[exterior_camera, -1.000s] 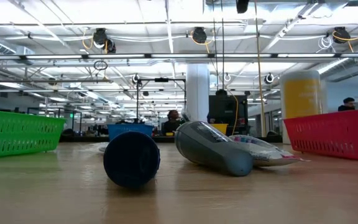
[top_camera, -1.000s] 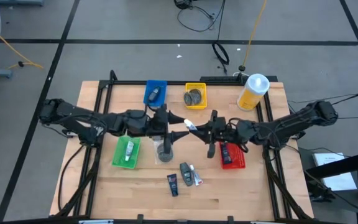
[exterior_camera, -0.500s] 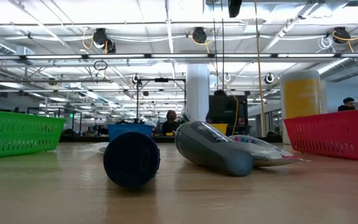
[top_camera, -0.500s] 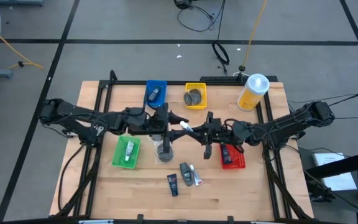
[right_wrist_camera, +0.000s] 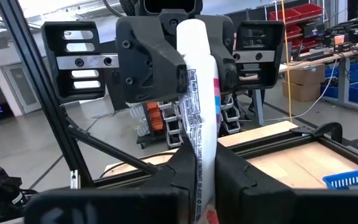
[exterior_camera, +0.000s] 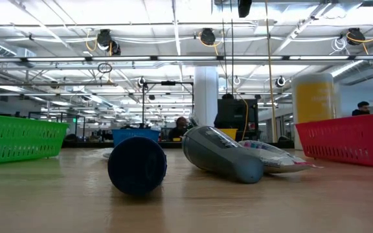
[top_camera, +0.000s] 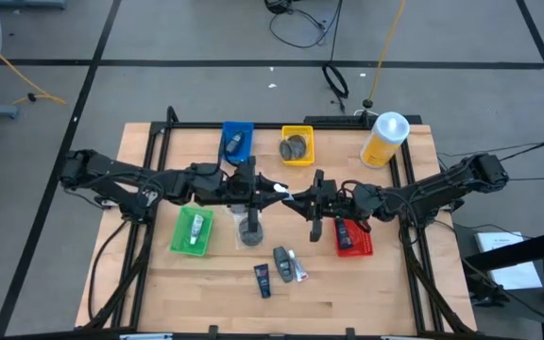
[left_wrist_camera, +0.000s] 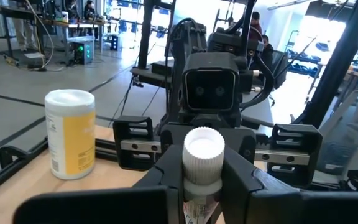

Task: Pick & Place Travel size toiletries
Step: Put the white toothpaste into the green bin

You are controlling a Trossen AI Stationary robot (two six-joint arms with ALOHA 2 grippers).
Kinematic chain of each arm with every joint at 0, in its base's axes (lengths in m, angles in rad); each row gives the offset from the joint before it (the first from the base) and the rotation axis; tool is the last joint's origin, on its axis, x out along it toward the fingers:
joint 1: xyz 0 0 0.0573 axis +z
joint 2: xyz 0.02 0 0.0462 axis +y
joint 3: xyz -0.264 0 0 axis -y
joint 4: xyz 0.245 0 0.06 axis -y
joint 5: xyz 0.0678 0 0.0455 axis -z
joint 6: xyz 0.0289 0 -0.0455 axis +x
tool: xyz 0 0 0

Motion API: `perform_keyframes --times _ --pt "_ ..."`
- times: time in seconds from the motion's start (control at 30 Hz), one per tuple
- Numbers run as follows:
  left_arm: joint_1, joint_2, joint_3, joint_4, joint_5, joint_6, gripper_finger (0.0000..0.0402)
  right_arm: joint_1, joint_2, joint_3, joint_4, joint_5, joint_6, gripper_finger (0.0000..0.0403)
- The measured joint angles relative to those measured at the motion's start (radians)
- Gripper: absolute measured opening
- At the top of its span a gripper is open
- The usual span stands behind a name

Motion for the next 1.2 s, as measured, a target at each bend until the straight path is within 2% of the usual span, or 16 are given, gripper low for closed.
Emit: perform_keyframes --times 0.23,0.53,0.83,0.97,1.03,1.2 --pt "-0.006 0.000 0.000 0.000 0.000 -0.008 0.0069 0.000 0.000 0.000 -0.001 -0.002 -0.019 0.0061" --pt "-0.008 0.000 0.000 -0.031 0.000 -0.009 0.0044 0.000 0.000 0.000 -0.013 0.002 -0.023 0.0144" --pt "-0.008 0.000 0.000 -0.069 -0.010 -0.036 0.0046 0.002 -0.076 -0.002 -0.218 0.000 -0.012 0.0196" --pt "-0.008 -0.027 0.000 -0.174 -0.010 -0.078 0.0043 0.006 -0.121 -0.002 -0.297 -0.001 0.033 0.0204" --pt "-0.008 -0.059 0.000 -0.280 -0.009 -0.121 0.0043 0.012 -0.142 -0.002 -0.337 -0.022 0.052 0.0206" --pt "-0.012 -0.126 0.000 -0.569 -0.001 -0.334 0.0058 0.033 -0.157 -0.001 -0.384 -0.079 0.080 0.0201"
